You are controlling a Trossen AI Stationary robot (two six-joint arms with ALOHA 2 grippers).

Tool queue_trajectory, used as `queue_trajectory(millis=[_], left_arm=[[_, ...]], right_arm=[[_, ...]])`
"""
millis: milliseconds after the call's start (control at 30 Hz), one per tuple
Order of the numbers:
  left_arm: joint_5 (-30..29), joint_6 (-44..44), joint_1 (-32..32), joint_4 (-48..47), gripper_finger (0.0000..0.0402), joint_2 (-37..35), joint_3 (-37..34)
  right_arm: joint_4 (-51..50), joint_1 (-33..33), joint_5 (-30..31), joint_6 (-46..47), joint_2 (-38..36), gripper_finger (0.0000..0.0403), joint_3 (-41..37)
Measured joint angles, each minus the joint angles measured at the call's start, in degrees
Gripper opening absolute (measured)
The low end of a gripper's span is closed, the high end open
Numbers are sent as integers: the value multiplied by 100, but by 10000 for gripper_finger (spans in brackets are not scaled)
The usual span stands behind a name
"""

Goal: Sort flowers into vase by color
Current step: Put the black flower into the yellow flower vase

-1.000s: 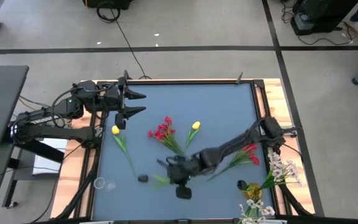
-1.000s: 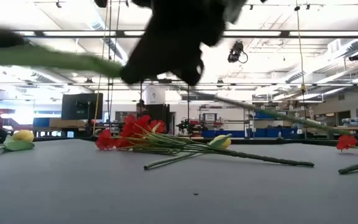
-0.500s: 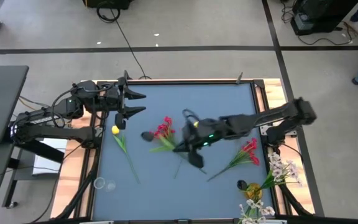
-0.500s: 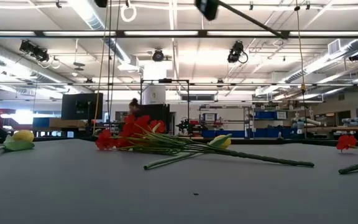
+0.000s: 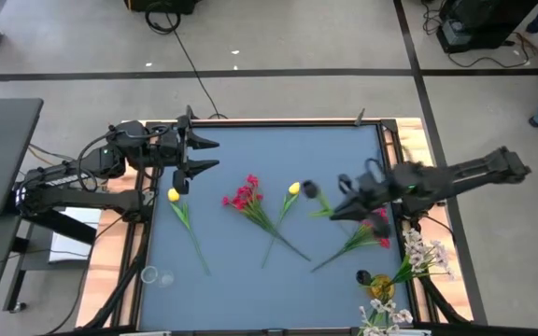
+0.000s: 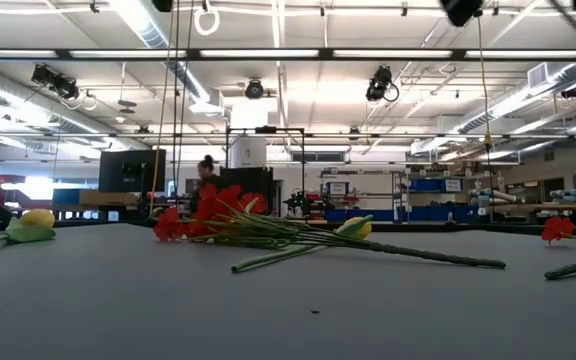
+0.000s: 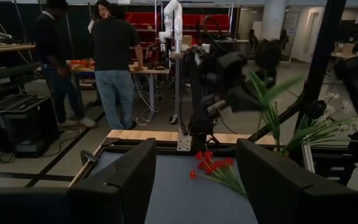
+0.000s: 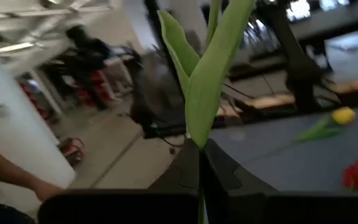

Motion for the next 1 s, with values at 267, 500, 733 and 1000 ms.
queue_trajectory(millis=[267,500,733,1000], left_arm=[[0,0,0,0,226,0,0],[-1,-1,0,0,226,0,0],[-1,-1,0,0,226,0,0],[1,-1,0,0,226,0,0]], right_arm=[[1021,16,-1088,583,-1855,7,-1392],[3127,341,-1826,791,-2215,7,-2499],[3262,835,-2130,545,-1972,7,-2752],[3664,1543,-1630,325,-1521,7,-2752]])
